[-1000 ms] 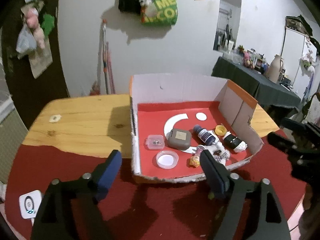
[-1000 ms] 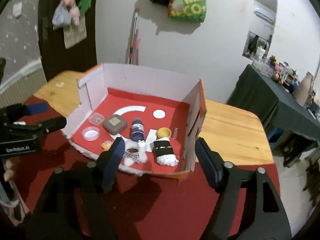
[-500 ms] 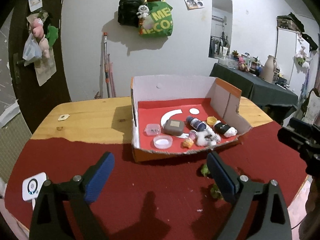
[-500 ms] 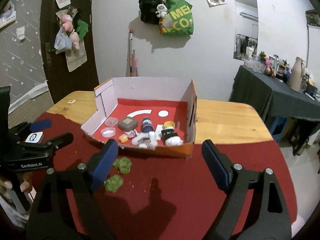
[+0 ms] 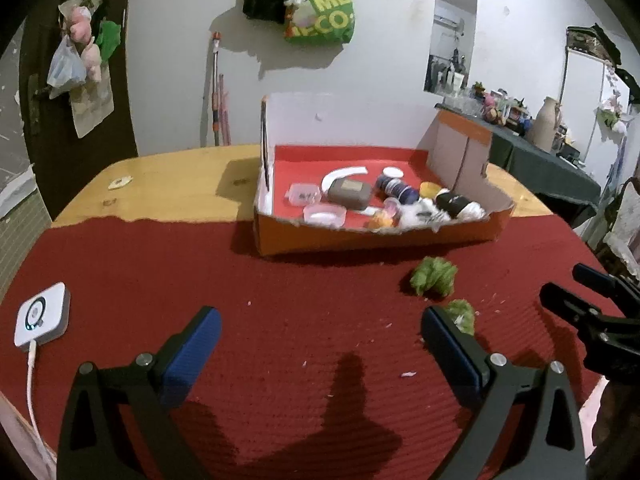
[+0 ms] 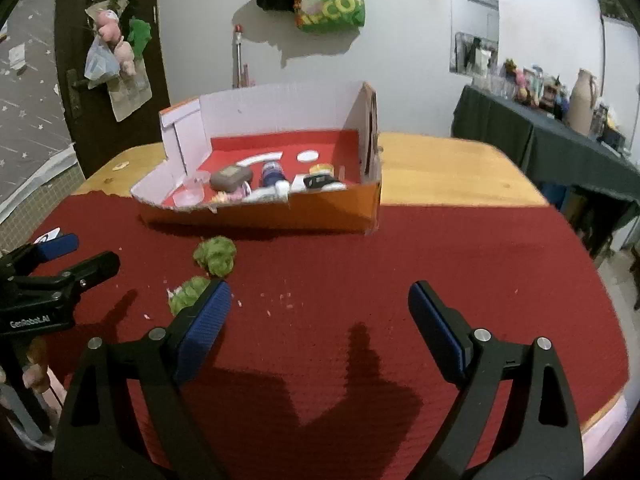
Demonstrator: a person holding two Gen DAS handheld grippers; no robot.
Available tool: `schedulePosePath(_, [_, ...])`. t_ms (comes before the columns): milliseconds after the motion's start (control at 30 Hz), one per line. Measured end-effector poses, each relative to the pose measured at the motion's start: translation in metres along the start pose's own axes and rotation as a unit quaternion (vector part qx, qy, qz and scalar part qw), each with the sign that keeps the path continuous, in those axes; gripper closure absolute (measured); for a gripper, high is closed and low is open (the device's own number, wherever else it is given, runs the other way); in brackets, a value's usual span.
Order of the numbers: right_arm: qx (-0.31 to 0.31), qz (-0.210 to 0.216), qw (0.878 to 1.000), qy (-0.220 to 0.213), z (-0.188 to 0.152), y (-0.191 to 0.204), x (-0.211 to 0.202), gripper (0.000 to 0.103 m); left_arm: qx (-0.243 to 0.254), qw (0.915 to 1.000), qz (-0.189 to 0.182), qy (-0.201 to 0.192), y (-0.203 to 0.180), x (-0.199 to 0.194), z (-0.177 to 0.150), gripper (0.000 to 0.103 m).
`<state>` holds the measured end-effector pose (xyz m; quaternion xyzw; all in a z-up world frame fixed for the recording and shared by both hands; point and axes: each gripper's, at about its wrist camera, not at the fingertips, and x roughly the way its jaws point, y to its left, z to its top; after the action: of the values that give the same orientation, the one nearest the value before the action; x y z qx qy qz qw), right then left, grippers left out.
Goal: Organize objects
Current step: 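Move both tools toward the two green knitted balls on the table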
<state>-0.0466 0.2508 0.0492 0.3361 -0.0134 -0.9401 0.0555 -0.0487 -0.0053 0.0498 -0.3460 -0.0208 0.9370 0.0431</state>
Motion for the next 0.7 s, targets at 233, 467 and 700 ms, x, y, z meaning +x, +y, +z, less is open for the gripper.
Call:
schedulePosePath(233, [0.0,-0.001,1.0,0.005,0.0,-0.001,0.009,0.012,-0.009,0.9999,-0.002,0.015,0.004,0.011,-0.004,0.001])
schedulePosePath(467, [-0.003,-0.001,1.0,0.013,-0.001,-0.002,0.016,0.012,-0.009,0.9996,-0.002,0.026,0.003,0.018,-0.004,0.001])
schedulePosePath(700, [-0.011,0.01,1.0,0.021,0.001,0.006,0.023,0.012,-0.007,0.9994,-0.005,0.034,0.006,0.019,-0.003,0.001])
